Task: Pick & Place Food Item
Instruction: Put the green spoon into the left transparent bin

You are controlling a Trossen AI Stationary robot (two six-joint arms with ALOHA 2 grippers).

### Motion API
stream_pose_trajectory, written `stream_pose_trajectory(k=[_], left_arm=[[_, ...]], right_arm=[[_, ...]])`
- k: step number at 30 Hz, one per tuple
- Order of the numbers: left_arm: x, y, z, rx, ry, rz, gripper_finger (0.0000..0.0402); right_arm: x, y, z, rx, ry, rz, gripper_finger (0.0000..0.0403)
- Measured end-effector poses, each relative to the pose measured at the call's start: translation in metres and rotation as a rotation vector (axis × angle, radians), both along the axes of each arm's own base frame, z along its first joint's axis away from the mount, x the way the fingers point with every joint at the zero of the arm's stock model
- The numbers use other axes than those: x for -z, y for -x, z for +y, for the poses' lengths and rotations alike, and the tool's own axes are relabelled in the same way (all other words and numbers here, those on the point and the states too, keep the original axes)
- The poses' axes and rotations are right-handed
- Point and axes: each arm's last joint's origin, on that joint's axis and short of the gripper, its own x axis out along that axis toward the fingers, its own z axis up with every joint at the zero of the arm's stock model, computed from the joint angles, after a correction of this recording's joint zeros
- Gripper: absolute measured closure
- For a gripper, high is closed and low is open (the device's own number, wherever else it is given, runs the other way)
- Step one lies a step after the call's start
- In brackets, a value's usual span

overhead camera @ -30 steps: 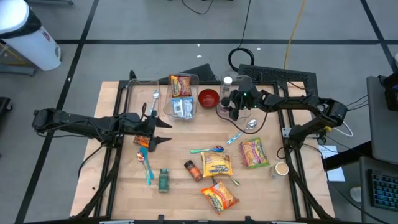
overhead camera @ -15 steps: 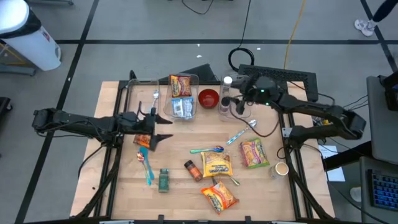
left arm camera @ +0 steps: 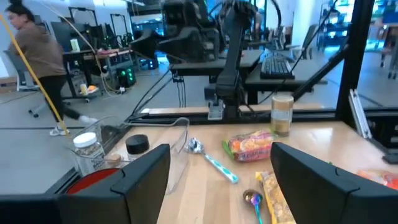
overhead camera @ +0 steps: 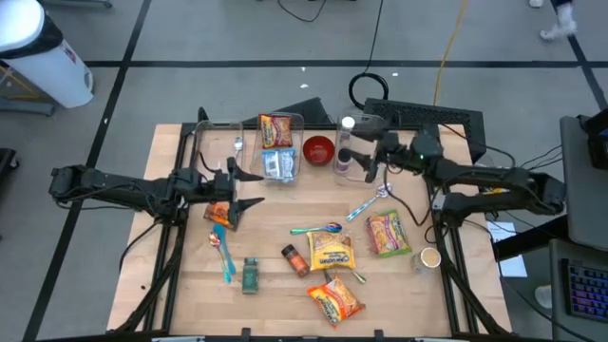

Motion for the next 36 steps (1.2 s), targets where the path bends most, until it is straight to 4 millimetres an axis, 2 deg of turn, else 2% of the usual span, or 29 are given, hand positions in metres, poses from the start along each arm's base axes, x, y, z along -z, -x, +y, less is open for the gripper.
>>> stream_pose_trajectory(k=[5, 9, 16, 19, 28, 32, 36], left_arm=[[-0.010, 0.000, 0.000, -0.005, 0.002, -0.103, 0.0119], [-0.017, 0.002, 0.000, -0.015, -0.036, -0.174, 0.0119], [0.005, 0.000, 0.003, -0.115, 0.006, 0.049, 0.0119], [0.014, 0.001, 0.002, -0.147, 0.051, 0.137, 0.0119], [0.033, 0.008, -0.009, -0.242, 0.101, 0.367, 0.0119], [0.036, 0.015, -0.013, -0.347, 0.139, 0.512, 0.0119], [0.037, 0.020, -0.019, -0.360, 0.204, 0.566, 0.0119]], right_arm=[[0.013, -0.005, 0.014, -0.066, 0.084, -0.208, 0.0148], [0.016, -0.015, 0.026, -0.124, 0.104, -0.201, 0.0151], [0.041, -0.038, 0.055, -0.218, 0.252, -0.009, 0.0152], [0.049, -0.044, 0.061, -0.182, 0.287, 0.026, 0.0152], [0.058, -0.064, 0.059, -0.141, 0.228, 0.067, 0.0152], [0.064, -0.071, 0.059, -0.143, 0.228, 0.093, 0.0152], [0.065, -0.075, 0.058, -0.144, 0.223, 0.096, 0.0152]])
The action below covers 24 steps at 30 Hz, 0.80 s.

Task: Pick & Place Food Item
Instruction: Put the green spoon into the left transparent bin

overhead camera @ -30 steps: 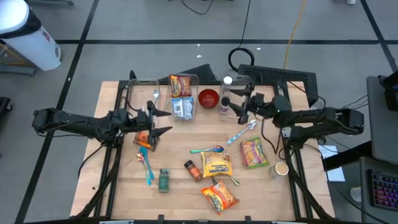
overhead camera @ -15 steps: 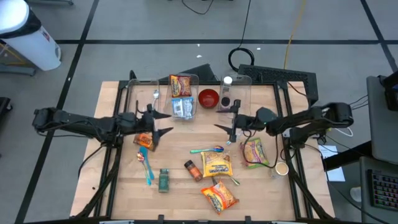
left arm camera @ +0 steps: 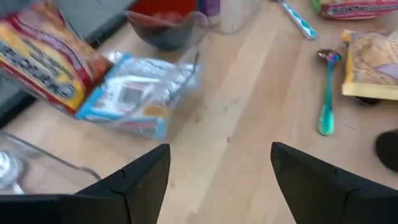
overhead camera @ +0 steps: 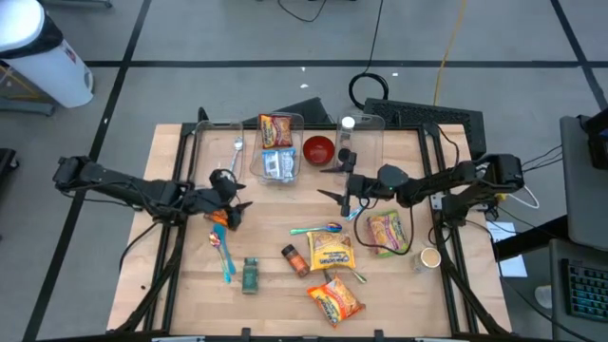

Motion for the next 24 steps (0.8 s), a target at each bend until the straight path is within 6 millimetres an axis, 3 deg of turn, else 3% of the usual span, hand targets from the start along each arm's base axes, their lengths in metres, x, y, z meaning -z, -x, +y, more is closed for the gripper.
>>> stream_pose_trajectory(k=[10, 17, 24], left_arm=[[0.007, 0.008, -0.023, 0.109, 0.301, 0.051, 0.0119], [0.023, 0.028, -0.031, -0.031, 0.556, 0.276, 0.0119], [0.032, 0.048, -0.032, -0.147, 0.651, 0.489, 0.0119]], right_arm=[[0.001, -0.001, 0.000, 0.000, -0.005, 0.012, 0.0152], [0.001, -0.001, 0.000, -0.003, -0.031, 0.010, 0.0152], [0.002, -0.001, 0.000, -0.003, -0.030, 0.018, 0.0152]])
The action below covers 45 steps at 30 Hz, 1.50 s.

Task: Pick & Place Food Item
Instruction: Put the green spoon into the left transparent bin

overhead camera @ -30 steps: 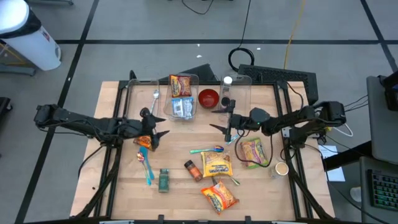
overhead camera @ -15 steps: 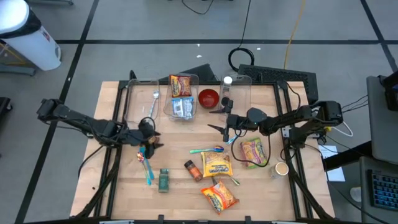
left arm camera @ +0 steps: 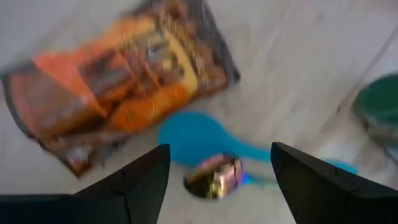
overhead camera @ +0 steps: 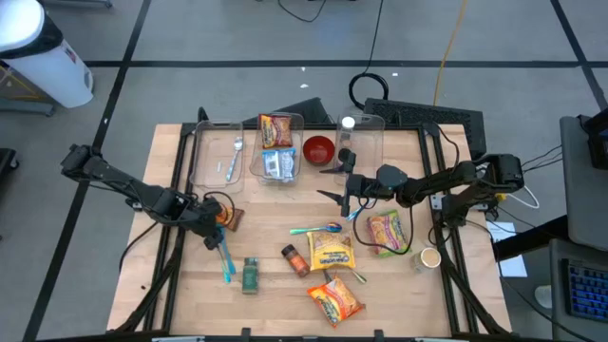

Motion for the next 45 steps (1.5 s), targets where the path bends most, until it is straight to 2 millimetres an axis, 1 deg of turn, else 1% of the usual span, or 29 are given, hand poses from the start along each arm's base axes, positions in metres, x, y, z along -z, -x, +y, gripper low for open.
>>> stream_pose_trajectory(k=[4, 6, 9, 17, 28, 36, 38, 40, 45], left_arm=[[0.000, 0.001, -0.004, 0.009, 0.085, 0.030, 0.0119], [0.000, 0.003, -0.004, 0.008, 0.097, 0.053, 0.0119], [0.002, 0.006, -0.002, -0.010, 0.069, 0.081, 0.0119], [0.004, 0.004, -0.002, -0.032, 0.040, 0.081, 0.0119], [0.024, -0.005, -0.006, -0.029, -0.041, 0.259, 0.0119], [0.029, -0.007, -0.007, -0.021, -0.054, 0.296, 0.0120], [0.029, -0.007, -0.007, -0.021, -0.054, 0.294, 0.0125], [0.029, -0.008, -0.007, -0.020, -0.046, 0.294, 0.0140], [0.029, -0.011, -0.009, 0.003, -0.024, 0.261, 0.0204]], right_arm=[[0.000, 0.000, 0.000, 0.000, 0.001, 0.001, 0.0152], [0.000, 0.000, 0.000, 0.000, 0.001, 0.001, 0.0152], [0.000, 0.000, 0.000, 0.000, 0.002, 0.001, 0.0152], [0.000, 0.000, 0.000, 0.000, 0.005, 0.001, 0.0152], [0.000, 0.000, 0.000, 0.001, 0.005, 0.002, 0.0152], [0.000, 0.000, -0.001, 0.004, 0.013, 0.002, 0.0152], [0.000, 0.000, -0.001, 0.005, 0.018, 0.003, 0.0152], [0.000, 0.000, -0.001, 0.005, 0.028, 0.004, 0.0152], [0.000, 0.000, -0.001, 0.005, 0.028, 0.004, 0.0152]])
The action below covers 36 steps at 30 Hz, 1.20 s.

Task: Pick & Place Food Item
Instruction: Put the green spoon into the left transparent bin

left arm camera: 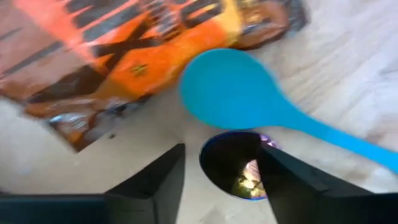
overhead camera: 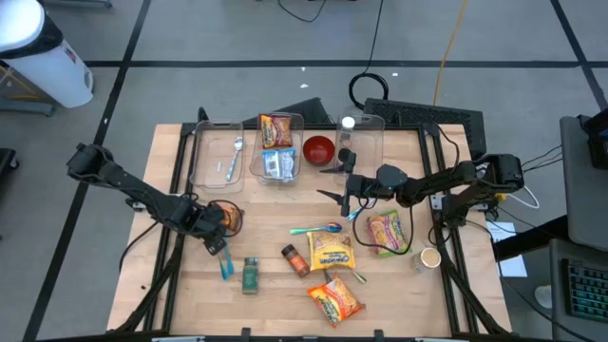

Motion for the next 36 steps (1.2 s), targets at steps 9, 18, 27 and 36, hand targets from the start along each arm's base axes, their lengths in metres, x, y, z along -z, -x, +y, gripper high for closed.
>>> stream_pose_trajectory(k=[9, 18, 27, 36], left_arm=[[-0.001, -0.001, -0.001, 0.024, 0.022, -0.011, 0.0333], [-0.013, -0.007, -0.004, 0.114, 0.033, -0.034, 0.0390], [-0.058, -0.018, -0.008, 0.177, -0.011, -0.045, 0.0395], [-0.112, -0.030, -0.008, 0.302, -0.145, -0.176, 0.0397]], right_arm=[[0.000, 0.000, 0.000, 0.000, 0.002, 0.000, 0.0152], [0.000, 0.000, 0.000, 0.002, 0.011, 0.001, 0.0152], [0.000, 0.000, -0.002, 0.008, 0.020, 0.002, 0.0152], [0.000, 0.001, -0.004, 0.016, 0.000, 0.000, 0.0152]])
